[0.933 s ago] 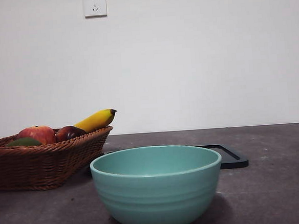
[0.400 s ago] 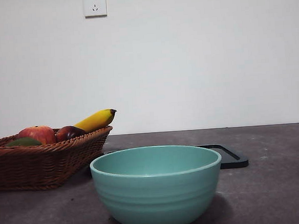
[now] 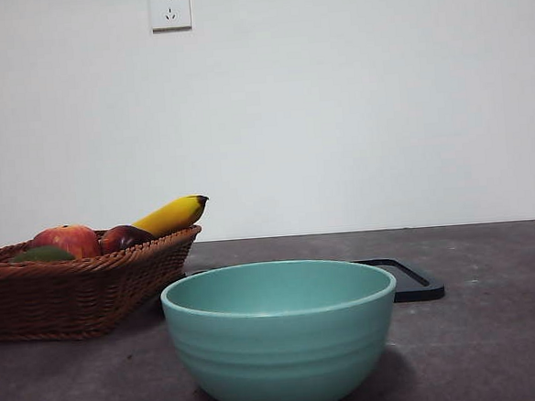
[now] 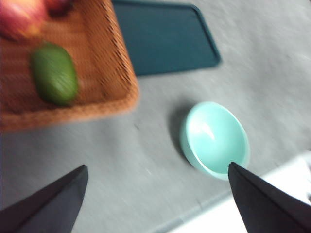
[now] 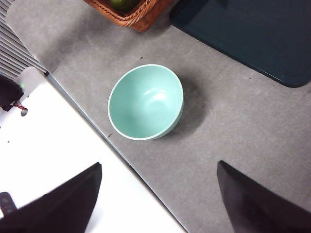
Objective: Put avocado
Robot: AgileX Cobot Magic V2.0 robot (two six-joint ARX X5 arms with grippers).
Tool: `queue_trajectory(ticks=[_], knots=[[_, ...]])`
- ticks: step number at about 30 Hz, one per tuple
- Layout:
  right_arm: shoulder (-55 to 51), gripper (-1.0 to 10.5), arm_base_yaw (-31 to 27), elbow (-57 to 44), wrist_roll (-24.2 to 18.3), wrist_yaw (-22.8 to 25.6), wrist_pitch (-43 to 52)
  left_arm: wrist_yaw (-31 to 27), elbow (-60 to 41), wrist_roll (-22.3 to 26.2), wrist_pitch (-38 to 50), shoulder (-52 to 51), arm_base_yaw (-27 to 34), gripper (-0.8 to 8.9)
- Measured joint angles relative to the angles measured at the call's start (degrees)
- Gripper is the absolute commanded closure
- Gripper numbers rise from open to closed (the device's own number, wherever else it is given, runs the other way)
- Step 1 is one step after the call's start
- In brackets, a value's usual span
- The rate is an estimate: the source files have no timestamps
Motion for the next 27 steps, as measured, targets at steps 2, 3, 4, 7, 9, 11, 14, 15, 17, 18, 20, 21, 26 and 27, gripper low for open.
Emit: queue_trajectory(ticks=[2,3,4,7,9,11,14,15,17,18,20,21,26,27], knots=[[0.00,5.7,0.00,0.00,0.00,0.00,0.00,-1.33,0.72,-0.02,1.27,1.73,0.00,3.51],[0.00,5.7,0.00,0.00,0.00,0.02,0.00,-2.03,0.94,-0.04,1.97,2.82,-0.02,3.51],[0.00,5.7,0.00,0.00,0.00,0.00,0.00,-2.64,1.09,-0.04,2.60,3.83,-0.02,3.51],[0.00,5.7,0.00,0.00,0.00,0.00,0.00,-4.76,1.60,-0.11,4.92,7.74,-0.31,3.61],[0.00,5.7,0.00,0.00,0.00,0.02,0.02,-7.10,1.73,-0.13,6.67,10.75,-0.76,3.76],[0.00,5.7,0.00,0.00,0.02,0.02,0.00,-9.66,1.84,-0.11,8.26,14.10,-1.38,3.78],[0.00,5.7,0.00,0.00,0.02,0.02,0.00,-12.70,1.86,-0.11,11.63,18.58,-2.43,3.77],[0.00,5.7,0.00,0.00,0.02,0.02,0.00,-13.38,1.86,-0.13,12.66,19.89,-2.84,3.77],[0.00,5.7,0.00,0.00,0.02,0.02,0.02,-15.10,1.88,-0.11,15.02,23.34,-3.82,3.77],[0.00,5.7,0.00,0.00,0.04,0.02,0.02,-15.82,1.88,-0.11,15.78,24.52,-4.13,3.77],[0.00,5.7,0.00,0.00,0.07,0.02,0.00,-17.55,1.88,-0.11,17.59,27.76,-4.98,3.77],[0.00,5.7,0.00,0.00,0.07,0.02,0.02,-18.21,1.88,-0.11,18.43,29.29,-5.35,3.77],[0.00,5.7,0.00,0.00,0.39,0.02,0.02,-23.52,1.88,0.07,23.04,35.50,-7.39,3.77],[0.00,5.7,0.00,0.00,0.42,0.02,0.00,-24.87,1.88,0.17,24.04,36.50,-7.69,3.77]])
